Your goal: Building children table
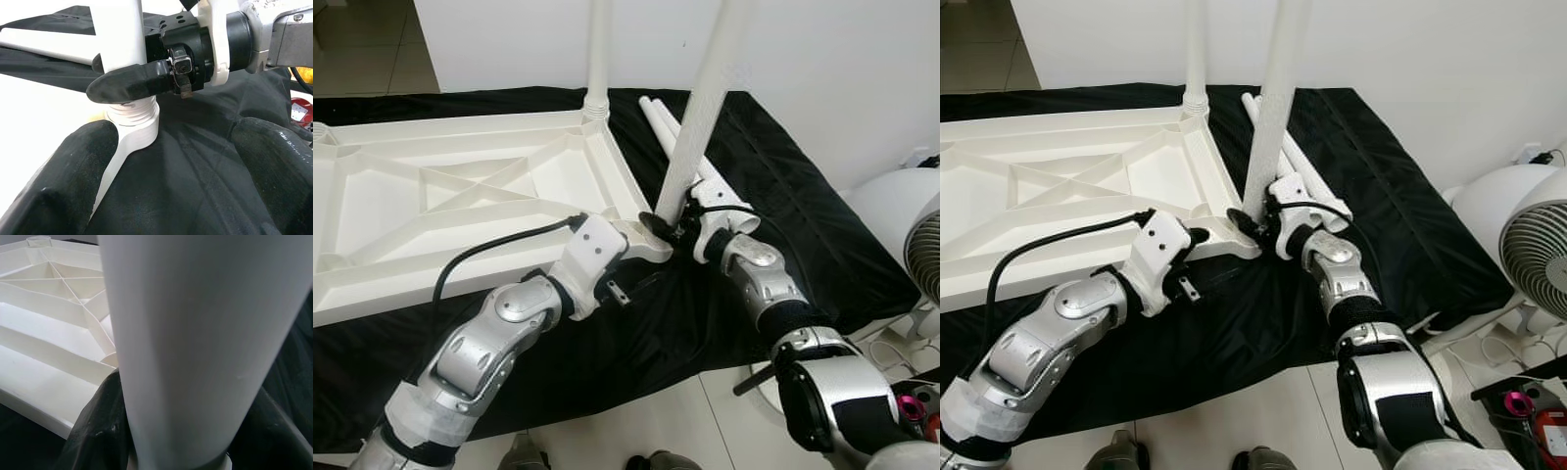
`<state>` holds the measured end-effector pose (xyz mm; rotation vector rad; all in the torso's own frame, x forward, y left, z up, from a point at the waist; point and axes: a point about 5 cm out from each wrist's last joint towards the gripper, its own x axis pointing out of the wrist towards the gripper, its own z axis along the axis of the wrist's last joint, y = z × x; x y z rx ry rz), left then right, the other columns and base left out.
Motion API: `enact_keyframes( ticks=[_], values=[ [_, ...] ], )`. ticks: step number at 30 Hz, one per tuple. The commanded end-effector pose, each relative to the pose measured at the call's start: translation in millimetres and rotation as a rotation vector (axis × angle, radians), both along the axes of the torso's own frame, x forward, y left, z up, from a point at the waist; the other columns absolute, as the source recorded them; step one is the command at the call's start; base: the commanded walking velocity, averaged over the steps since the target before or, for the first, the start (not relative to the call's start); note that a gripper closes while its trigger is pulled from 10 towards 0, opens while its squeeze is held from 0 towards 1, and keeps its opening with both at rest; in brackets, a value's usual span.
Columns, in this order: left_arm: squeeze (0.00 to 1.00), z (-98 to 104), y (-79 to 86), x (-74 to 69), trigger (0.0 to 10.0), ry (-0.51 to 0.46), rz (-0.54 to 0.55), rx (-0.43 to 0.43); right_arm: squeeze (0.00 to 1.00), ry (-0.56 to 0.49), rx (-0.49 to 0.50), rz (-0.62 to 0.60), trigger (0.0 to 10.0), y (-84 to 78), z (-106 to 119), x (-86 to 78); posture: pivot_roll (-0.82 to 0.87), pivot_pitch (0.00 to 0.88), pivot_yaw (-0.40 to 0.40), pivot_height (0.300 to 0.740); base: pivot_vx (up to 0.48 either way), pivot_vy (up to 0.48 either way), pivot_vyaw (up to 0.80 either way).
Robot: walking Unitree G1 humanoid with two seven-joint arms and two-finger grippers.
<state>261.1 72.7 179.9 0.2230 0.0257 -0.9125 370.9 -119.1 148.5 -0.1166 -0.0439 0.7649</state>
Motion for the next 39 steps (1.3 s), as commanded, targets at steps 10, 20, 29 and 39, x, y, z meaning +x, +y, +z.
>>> enact_keyframes(
  ticks=[10,20,29,39],
  values=[
    [0.0,1.6,-3.8,-6.4,10.0,0.008,-0.09,0.001,0.0,0.023,0.014,-0.134,10.0,-7.6,-11.3,-0.3,0.02,0.062,-0.088,0.74,0.0,0.0,0.0],
    [0.0,0.4,-4.9,-8.2,10.0,0.009,-0.09,0.001,0.0,0.05,0.103,-0.412,10.0,15.6,-16.1,-2.1,0.03,0.061,-0.105,0.74,0.0,0.0,0.0],
    [0.0,-0.4,-6.5,-10.3,10.0,0.013,-0.09,-0.002,0.0,0.061,0.216,-0.617,10.0,43.6,-15.3,-13.4,0.04,0.055,-0.109,0.74,0.0,0.0,0.0],
    [0.0,-1.1,-6.9,-10.9,10.0,0.015,-0.099,0.002,0.0,0.026,0.191,-0.633,10.0,38.2,-10.1,-17.3,0.04,0.043,-0.105,0.74,0.0,0.0,0.0]
  ],
)
